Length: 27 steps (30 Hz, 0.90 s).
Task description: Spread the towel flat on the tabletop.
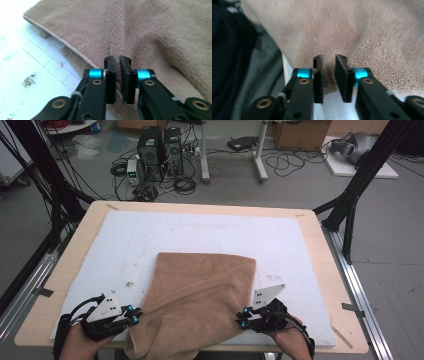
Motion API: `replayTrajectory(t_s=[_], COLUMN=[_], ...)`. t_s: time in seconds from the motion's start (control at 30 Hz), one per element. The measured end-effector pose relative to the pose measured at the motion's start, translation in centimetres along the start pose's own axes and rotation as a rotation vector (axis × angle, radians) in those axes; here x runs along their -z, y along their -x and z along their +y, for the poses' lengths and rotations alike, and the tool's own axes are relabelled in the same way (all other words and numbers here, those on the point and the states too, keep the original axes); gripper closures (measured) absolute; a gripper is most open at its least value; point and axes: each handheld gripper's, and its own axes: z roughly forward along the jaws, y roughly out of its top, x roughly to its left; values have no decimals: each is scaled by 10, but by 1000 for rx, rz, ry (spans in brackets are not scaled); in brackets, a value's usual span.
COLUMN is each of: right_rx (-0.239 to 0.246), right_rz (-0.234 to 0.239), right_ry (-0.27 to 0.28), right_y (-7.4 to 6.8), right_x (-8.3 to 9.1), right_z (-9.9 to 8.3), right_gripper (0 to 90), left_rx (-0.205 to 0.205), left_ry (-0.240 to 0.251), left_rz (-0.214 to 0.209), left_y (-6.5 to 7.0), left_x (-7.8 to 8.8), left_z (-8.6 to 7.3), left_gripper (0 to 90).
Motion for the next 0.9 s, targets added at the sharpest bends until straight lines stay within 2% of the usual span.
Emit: replayTrajectory(t_s=[0.1, 0.23, 0.27, 0.3, 0.33, 0.43, 0.53, 0.6, 0.7, 0.73, 0.8, 0.9], right_rx=[-9, -13, -15, -16, -27, -48, -65, -66, -53, -45, -43, -44], right_rz=[-15, -87, -105, -105, -113, -97, -89, -95, -90, -96, -104, -96], right_ry=[47, 63, 57, 54, 49, 23, -3, -31, -70, -63, -51, -48], right_y=[4, 17, 24, 29, 34, 48, 55, 57, 58, 57, 56, 57], right_x=[12, 22, 22, 21, 18, 2, -14, -23, -32, -35, -34, -33], right_z=[7, 17, 19, 19, 20, 18, 14, 12, 7, 6, 4, 4], right_gripper=[658, 589, 580, 562, 540, 498, 486, 490, 541, 555, 603, 707], left_rx=[13, 24, 24, 25, 21, 32, 19, 36, 53, 51, 61, 79], left_ry=[26, 65, 67, 66, 62, 22, -63, -104, -159, -180, -175, -162], left_rz=[0, 1, -4, -6, -9, -13, 0, -11, -25, -26, -38, -44], left_y=[-8, -27, -31, -35, -39, -48, -53, -56, -59, -59, -60, -62], left_x=[1, -8, -12, -18, -25, -52, -77, -91, -104, -108, -110, -109], left_z=[9, 26, 29, 34, 38, 46, 46, 42, 37, 36, 35, 33], left_gripper=[694, 622, 602, 598, 595, 569, 555, 546, 546, 546, 555, 627])
